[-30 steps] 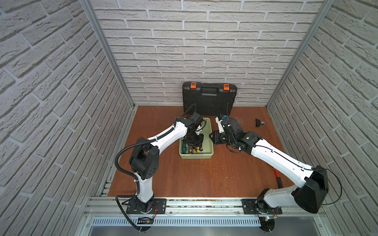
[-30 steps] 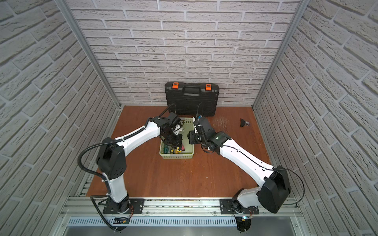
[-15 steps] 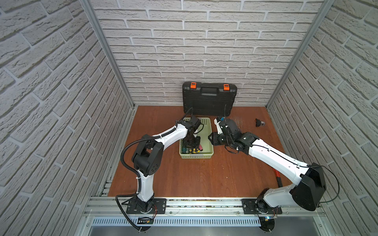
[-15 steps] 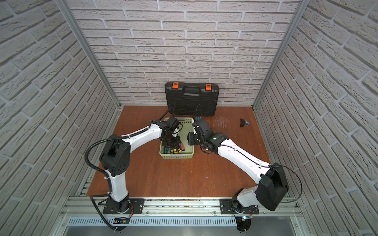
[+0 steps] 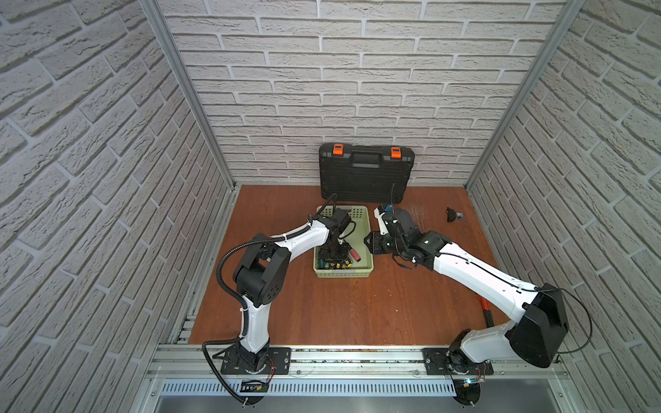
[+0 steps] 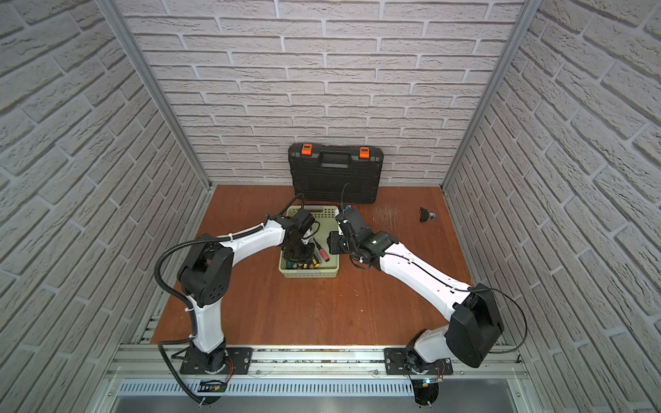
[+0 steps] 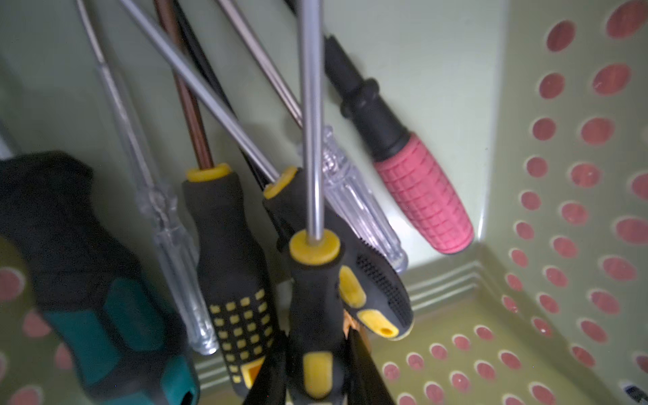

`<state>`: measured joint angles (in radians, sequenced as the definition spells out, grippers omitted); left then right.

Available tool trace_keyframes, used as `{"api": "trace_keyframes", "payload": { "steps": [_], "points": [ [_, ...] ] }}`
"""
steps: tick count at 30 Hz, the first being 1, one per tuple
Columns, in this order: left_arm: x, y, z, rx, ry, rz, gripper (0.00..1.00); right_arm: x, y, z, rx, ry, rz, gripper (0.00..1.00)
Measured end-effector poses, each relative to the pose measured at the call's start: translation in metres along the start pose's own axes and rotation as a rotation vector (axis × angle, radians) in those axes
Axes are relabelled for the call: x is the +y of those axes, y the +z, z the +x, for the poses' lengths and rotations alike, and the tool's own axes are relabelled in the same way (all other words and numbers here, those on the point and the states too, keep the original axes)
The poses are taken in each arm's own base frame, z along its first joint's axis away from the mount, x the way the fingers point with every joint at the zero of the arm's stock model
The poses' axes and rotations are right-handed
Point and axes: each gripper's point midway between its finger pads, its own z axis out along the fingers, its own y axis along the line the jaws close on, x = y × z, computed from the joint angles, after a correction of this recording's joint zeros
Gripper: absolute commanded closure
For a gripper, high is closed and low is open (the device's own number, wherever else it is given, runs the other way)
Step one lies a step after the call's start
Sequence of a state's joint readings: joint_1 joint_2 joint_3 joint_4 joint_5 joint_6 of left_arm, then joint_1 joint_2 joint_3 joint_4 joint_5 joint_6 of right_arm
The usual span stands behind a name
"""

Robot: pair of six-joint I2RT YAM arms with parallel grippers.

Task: Put the screwdriver in the bin
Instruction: Place the screwdriver in the bin, then reset both arms

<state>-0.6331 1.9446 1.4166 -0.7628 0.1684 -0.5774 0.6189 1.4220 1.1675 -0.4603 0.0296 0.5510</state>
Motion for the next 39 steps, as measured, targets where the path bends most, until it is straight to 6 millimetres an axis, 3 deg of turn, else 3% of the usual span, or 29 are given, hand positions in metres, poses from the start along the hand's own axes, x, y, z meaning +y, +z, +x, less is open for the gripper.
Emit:
{"api": "trace_keyframes", "payload": {
  "steps": [3, 9, 16, 20, 22, 23, 25, 27, 28, 31, 33, 34, 36, 39],
  "points": [
    [-0.001, 0.001, -0.001, -0.008, 0.001, 0.005, 0.59, 0.0, 0.0, 0.0, 0.0, 0.001, 0.0, 0.63],
    [-0.004, -0.015, -0.009, -0.063, 0.007, 0.011, 0.53, -0.001, 0.003, 0.001, 0.007, 0.002, 0.004, 0.63],
    [-0.01, -0.073, -0.019, -0.204, 0.019, 0.051, 0.48, -0.002, 0.003, 0.002, 0.018, -0.006, 0.015, 0.63],
    [0.0, -0.11, -0.014, -0.286, 0.008, 0.062, 0.34, -0.006, 0.0, 0.001, 0.012, -0.028, 0.038, 0.62],
    [0.012, -0.128, -0.009, -0.33, -0.003, 0.053, 0.26, -0.01, -0.005, 0.0, 0.004, -0.051, 0.059, 0.6],
    [0.02, -0.139, -0.007, -0.355, -0.012, 0.046, 0.15, -0.012, -0.01, -0.003, -0.009, -0.067, 0.073, 0.59],
    [0.035, -0.16, -0.007, -0.414, -0.031, 0.029, 0.02, -0.017, -0.021, -0.01, -0.046, -0.1, 0.103, 0.54],
    [0.055, -0.183, -0.01, -0.491, -0.064, 0.006, 0.02, -0.021, -0.036, -0.021, -0.097, -0.14, 0.138, 0.42],
    [0.067, -0.194, -0.012, -0.536, -0.08, -0.006, 0.02, -0.023, -0.046, -0.03, -0.133, -0.161, 0.156, 0.3],
    [0.106, -0.213, -0.013, -0.652, -0.126, -0.064, 0.02, -0.031, -0.075, -0.055, -0.253, -0.234, 0.233, 0.24],
    [0.132, -0.215, -0.011, -0.713, -0.15, -0.115, 0.02, -0.037, -0.092, -0.071, -0.342, -0.288, 0.284, 0.12],
    [0.147, -0.213, -0.01, -0.749, -0.159, -0.15, 0.02, -0.041, -0.098, -0.078, -0.397, -0.315, 0.305, 0.01],
    [0.173, -0.203, -0.004, -0.798, -0.16, -0.231, 0.02, -0.054, -0.103, -0.079, -0.462, -0.383, 0.343, 0.01],
    [0.202, -0.176, 0.0, -0.804, -0.136, -0.325, 0.02, -0.091, -0.093, -0.064, -0.452, -0.447, 0.432, 0.03]
  ]
}}
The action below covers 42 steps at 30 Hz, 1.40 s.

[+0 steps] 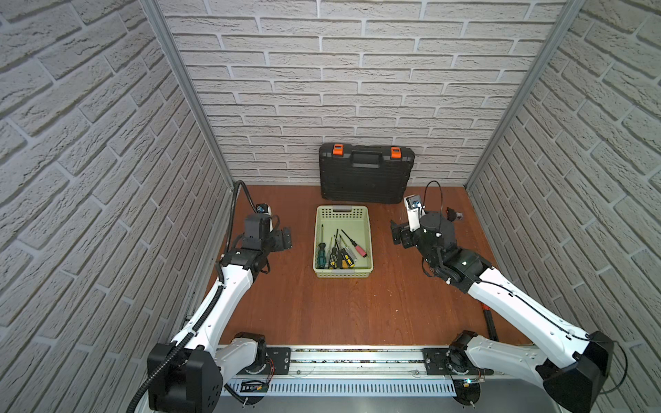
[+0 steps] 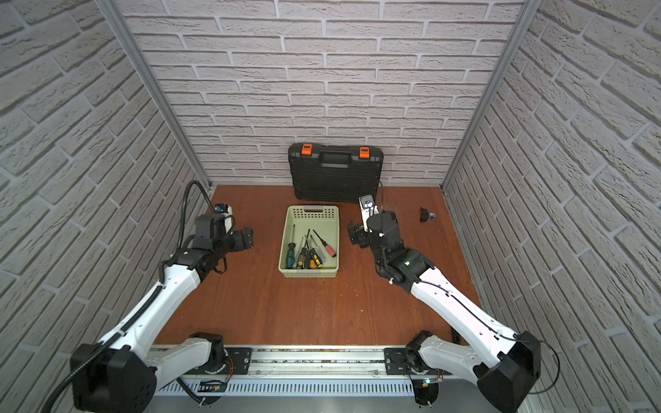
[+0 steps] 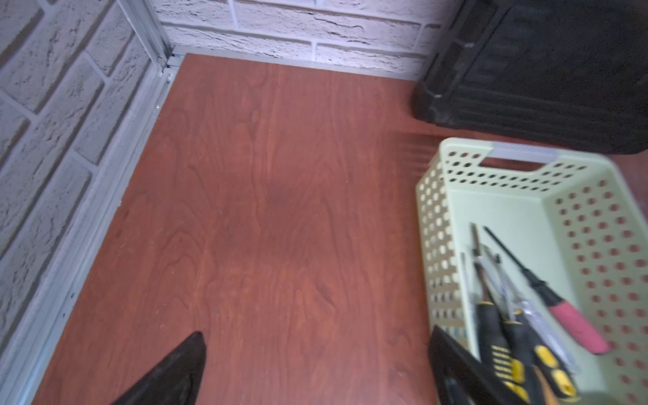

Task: Put the screwdriver in the bin
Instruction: Reset both arms

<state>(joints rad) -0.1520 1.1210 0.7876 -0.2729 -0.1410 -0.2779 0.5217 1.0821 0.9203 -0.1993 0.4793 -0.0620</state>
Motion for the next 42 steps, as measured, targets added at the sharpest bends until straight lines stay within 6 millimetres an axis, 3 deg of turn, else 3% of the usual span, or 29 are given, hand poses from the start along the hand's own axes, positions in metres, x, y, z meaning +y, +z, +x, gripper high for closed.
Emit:
{"api": "trace_keyframes", "payload": {
  "steps": [3, 7, 10, 13, 20, 24, 27, 29, 31, 33, 38, 42],
  "points": [
    [0.02, 0.026, 0.017, 0.009, 0.026, -0.074, 0.02, -0.031, 0.018, 0.043, 0.048, -0.005, 0.109, 0.04],
    [0.053, 0.044, 0.035, -0.035, 0.034, -0.194, 0.02, -0.066, 0.031, 0.114, 0.097, 0.046, 0.202, 0.01],
    [0.068, 0.058, 0.05, -0.036, 0.038, -0.246, 0.02, -0.069, 0.043, 0.149, 0.123, 0.06, 0.213, 0.01],
    [0.078, 0.07, 0.057, -0.058, 0.036, -0.269, 0.02, -0.061, 0.06, 0.164, 0.138, 0.06, 0.183, 0.01],
    [0.077, 0.097, 0.047, -0.138, 0.037, -0.231, 0.02, -0.058, 0.071, 0.148, 0.065, 0.124, 0.118, 0.01],
    [0.074, 0.098, 0.043, -0.195, 0.029, -0.2, 0.02, -0.061, 0.07, 0.141, -0.004, 0.171, 0.108, 0.01],
    [0.074, 0.098, 0.054, -0.22, 0.027, -0.193, 0.02, -0.051, 0.077, 0.157, -0.026, 0.178, 0.079, 0.01],
    [0.072, 0.1, 0.062, -0.208, 0.032, -0.183, 0.02, -0.041, 0.084, 0.185, 0.012, 0.172, 0.054, 0.0],
    [0.072, 0.1, 0.061, -0.213, 0.031, -0.175, 0.02, -0.032, 0.091, 0.21, 0.077, 0.164, 0.028, 0.0],
    [0.072, 0.1, 0.057, -0.231, 0.028, -0.171, 0.02, -0.029, 0.095, 0.217, 0.116, 0.166, 0.005, 0.0],
    [0.071, 0.099, 0.053, -0.245, 0.027, -0.162, 0.02, -0.049, 0.105, 0.175, 0.023, 0.221, 0.022, 0.0],
    [0.071, 0.099, 0.052, -0.252, 0.027, -0.161, 0.02, -0.05, 0.105, 0.171, 0.013, 0.238, 0.02, 0.0]
  ]
}}
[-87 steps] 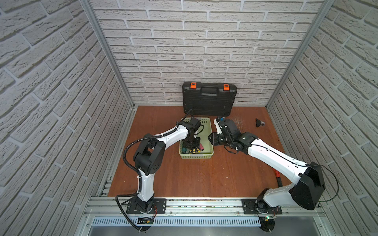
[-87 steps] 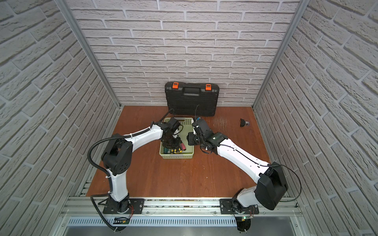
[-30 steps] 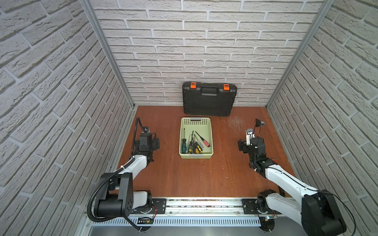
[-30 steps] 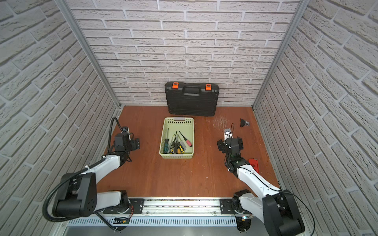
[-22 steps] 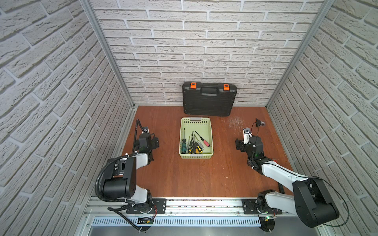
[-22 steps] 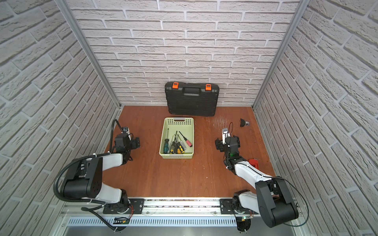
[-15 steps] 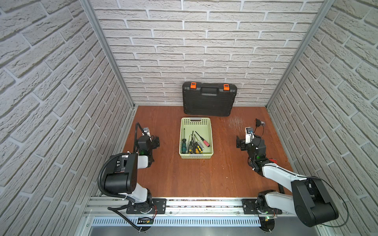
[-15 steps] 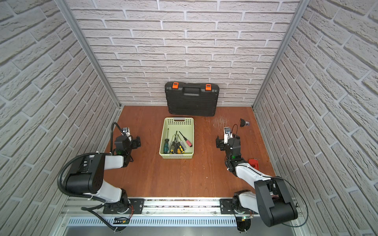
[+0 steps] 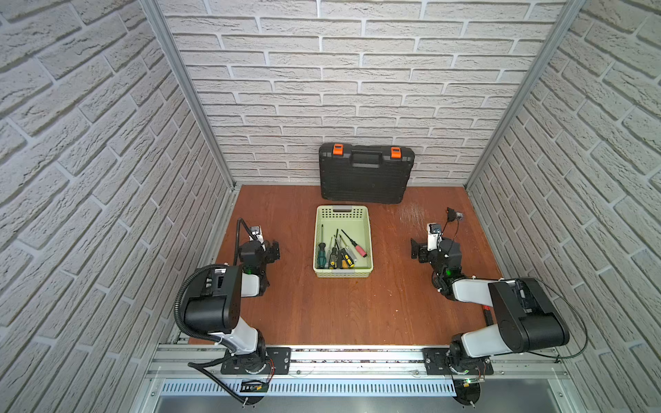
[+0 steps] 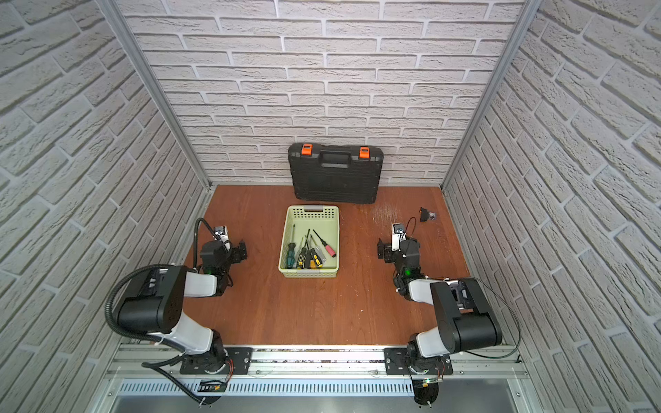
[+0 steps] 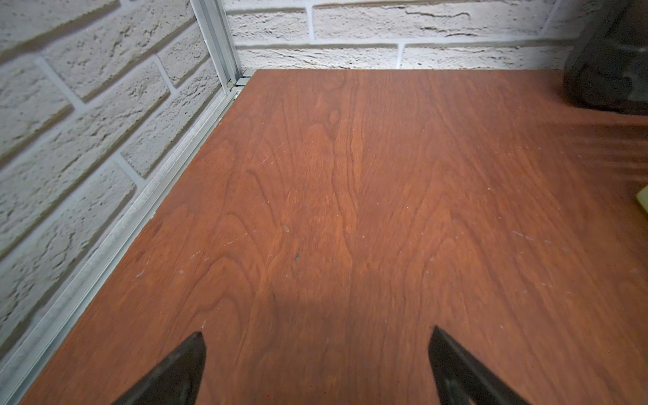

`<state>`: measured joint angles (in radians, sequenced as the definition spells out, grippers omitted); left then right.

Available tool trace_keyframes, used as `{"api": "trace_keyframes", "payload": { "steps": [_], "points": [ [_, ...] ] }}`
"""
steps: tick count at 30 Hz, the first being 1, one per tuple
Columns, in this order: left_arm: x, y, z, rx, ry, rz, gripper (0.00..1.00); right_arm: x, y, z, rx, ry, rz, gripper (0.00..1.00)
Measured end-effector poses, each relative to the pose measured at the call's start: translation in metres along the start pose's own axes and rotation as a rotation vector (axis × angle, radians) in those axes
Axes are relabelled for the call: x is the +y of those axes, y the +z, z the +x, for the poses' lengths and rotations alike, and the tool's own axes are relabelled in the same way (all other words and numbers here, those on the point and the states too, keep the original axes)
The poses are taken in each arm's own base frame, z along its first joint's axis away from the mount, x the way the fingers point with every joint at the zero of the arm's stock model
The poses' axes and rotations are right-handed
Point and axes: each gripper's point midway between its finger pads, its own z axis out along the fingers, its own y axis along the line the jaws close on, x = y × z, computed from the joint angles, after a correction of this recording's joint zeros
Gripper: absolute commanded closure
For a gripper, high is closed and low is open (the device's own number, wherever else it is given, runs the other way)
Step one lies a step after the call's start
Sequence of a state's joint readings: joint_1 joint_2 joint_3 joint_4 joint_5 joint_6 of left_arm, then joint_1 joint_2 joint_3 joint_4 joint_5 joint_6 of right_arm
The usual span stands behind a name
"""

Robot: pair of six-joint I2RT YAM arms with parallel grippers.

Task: Put the screwdriver in the bin
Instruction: Reset both arms

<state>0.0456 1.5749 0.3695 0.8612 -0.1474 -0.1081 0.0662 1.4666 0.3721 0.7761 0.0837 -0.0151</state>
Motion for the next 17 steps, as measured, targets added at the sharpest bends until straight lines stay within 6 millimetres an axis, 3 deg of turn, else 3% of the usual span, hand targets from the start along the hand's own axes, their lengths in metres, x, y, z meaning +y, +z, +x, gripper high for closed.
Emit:
{"api": "trace_keyframes", "payload": {
  "steps": [17],
  "points": [
    [0.0, -0.0001, -0.0015, -0.006, -0.001, 0.0, 0.02, 0.0021, 0.0, 0.0038, 0.015, 0.003, -0.012, 0.0]
  ]
}}
